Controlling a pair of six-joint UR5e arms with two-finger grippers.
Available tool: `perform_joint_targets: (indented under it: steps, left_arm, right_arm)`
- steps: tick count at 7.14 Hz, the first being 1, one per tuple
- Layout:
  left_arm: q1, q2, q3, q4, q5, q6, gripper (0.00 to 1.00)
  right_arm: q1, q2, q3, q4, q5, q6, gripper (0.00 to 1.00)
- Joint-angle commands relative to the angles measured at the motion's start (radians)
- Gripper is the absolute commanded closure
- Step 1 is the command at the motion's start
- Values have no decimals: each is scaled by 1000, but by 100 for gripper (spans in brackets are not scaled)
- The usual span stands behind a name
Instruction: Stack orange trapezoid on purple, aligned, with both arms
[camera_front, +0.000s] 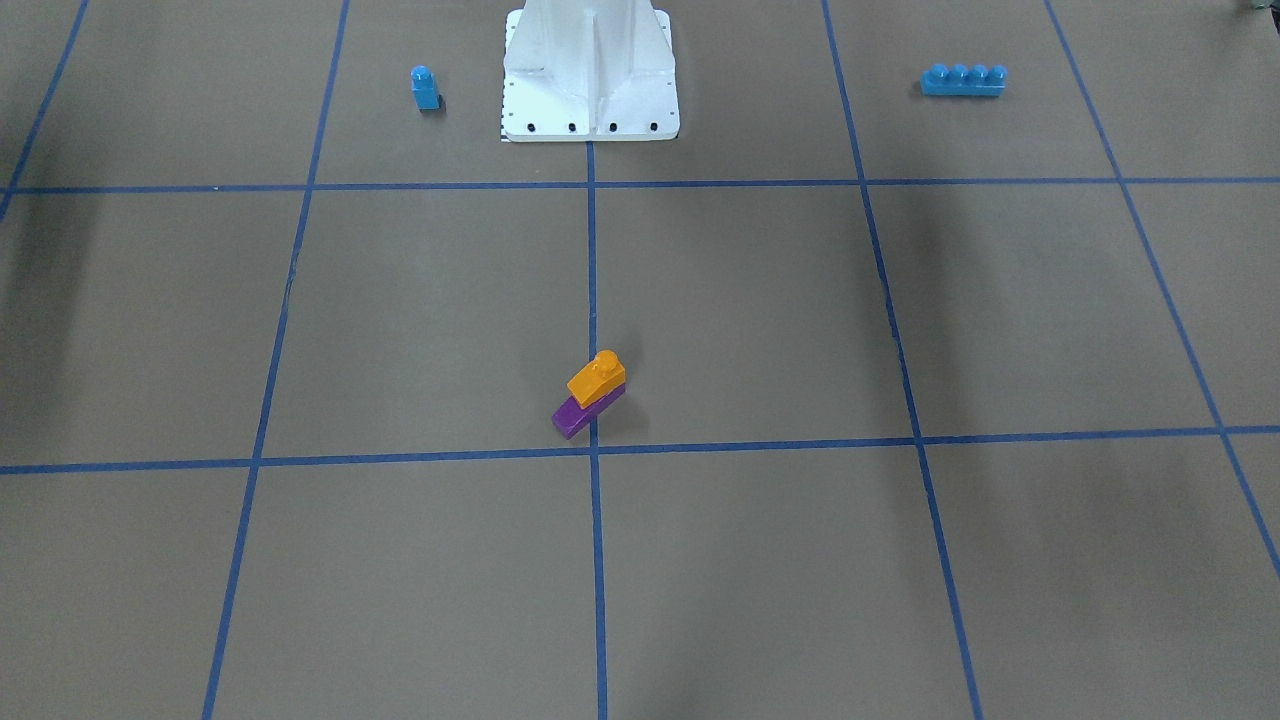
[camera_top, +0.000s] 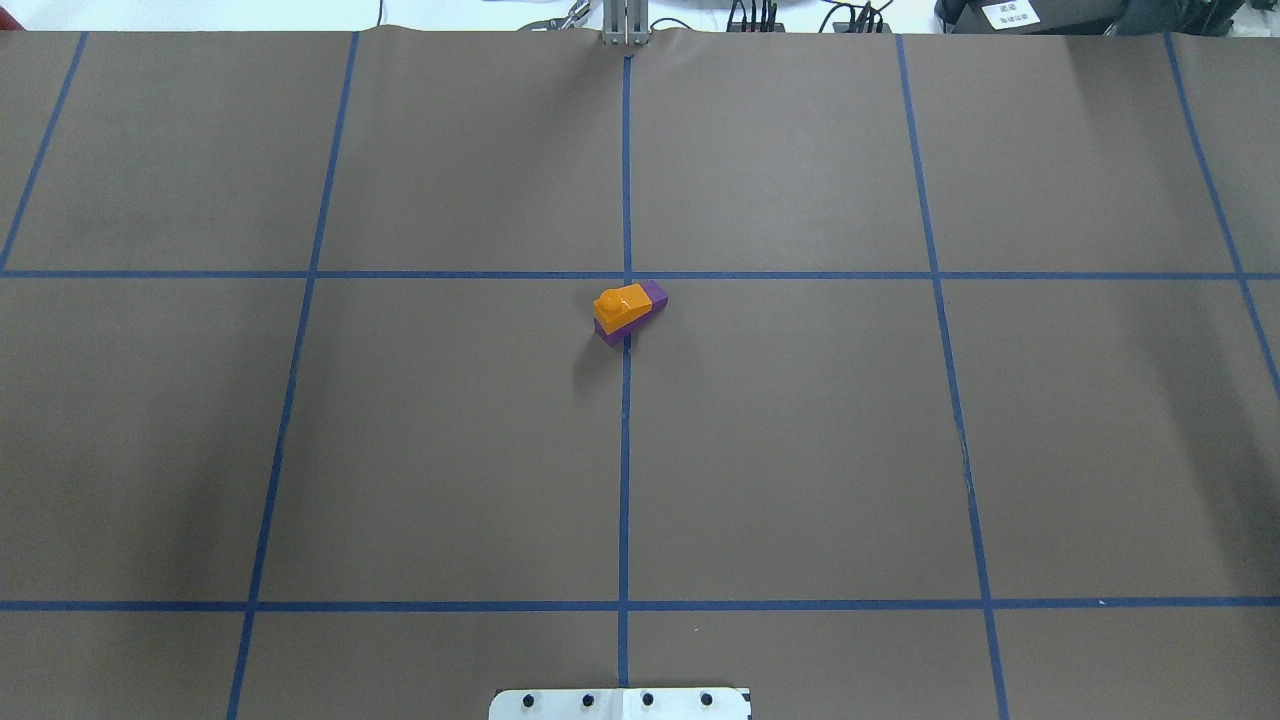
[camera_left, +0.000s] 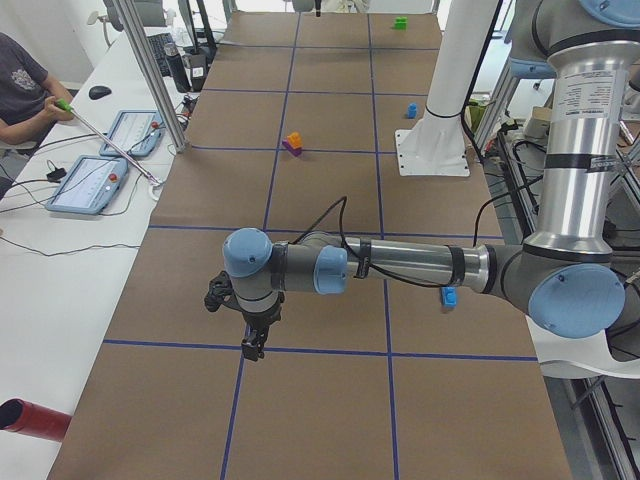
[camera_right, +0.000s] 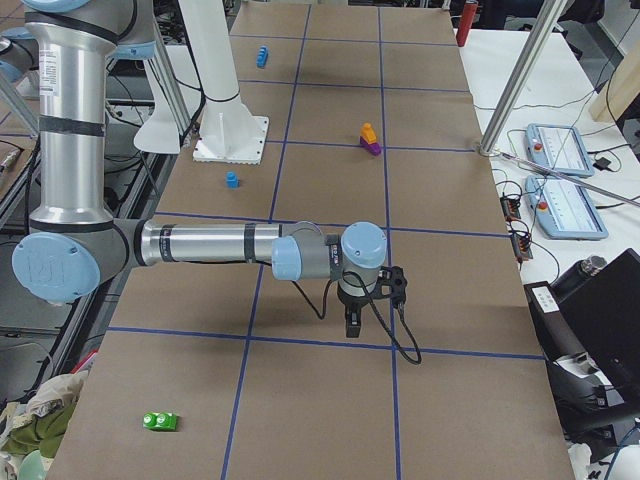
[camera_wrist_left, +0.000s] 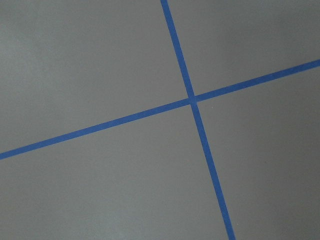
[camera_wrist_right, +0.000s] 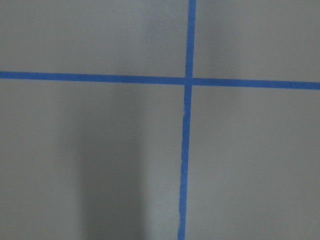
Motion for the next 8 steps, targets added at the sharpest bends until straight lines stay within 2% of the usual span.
perform_joint_targets:
  steps: [1, 5, 8]
  left_arm:
    - [1, 1, -2, -1, -1, -1, 0]
    - [1, 1, -10, -1, -2, -1, 0]
    - [1, 1, -9, -2, 5, -1, 0]
  right_arm:
    - [18, -9, 2, 0, 1, -3, 0]
    - [72, -7, 39, 1, 7, -1, 0]
    - [87, -9, 68, -69, 27, 0, 0]
